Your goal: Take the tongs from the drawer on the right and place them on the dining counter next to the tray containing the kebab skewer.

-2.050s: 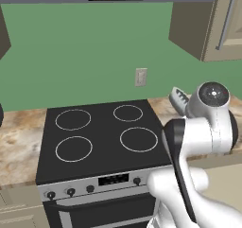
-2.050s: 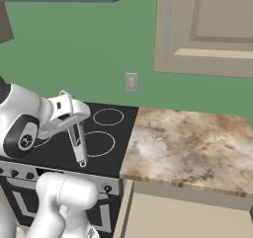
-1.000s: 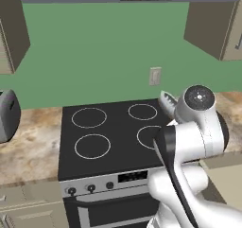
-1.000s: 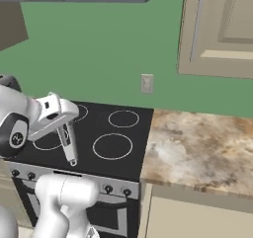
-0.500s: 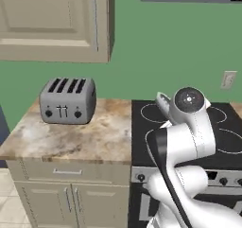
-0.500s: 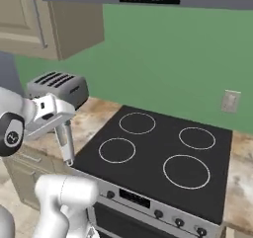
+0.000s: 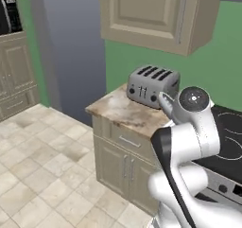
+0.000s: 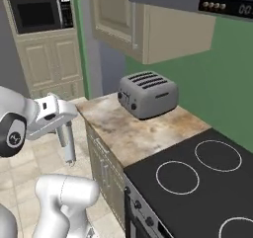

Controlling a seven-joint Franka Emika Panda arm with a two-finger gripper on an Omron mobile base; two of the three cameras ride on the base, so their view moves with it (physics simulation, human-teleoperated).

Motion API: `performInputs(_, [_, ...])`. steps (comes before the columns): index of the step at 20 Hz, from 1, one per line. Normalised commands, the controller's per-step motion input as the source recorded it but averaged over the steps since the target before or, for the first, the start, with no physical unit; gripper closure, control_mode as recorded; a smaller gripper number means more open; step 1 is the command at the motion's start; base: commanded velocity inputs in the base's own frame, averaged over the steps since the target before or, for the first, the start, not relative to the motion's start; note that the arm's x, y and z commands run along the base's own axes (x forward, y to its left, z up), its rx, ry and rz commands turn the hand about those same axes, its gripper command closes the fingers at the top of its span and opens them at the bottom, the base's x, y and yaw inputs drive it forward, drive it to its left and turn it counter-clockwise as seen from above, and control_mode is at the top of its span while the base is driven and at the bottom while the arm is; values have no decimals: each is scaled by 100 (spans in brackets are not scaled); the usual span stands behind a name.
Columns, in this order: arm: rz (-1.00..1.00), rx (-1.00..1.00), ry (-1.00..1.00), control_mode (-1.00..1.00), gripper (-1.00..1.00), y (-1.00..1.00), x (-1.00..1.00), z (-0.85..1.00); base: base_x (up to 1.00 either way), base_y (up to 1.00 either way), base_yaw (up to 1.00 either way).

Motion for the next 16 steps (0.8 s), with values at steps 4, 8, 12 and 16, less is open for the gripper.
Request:
performInputs(4, [0, 0, 0, 100, 100, 0, 0, 0, 66, 61, 53])
performInputs(8, [0, 0, 0, 100, 100, 0, 0, 0, 100, 89, 30])
performInputs(12, [0, 0, 0, 100, 100, 0, 0, 0, 100, 100, 2])
performInputs(16, [0, 0, 0, 100, 100, 0, 0, 0, 100, 100, -3])
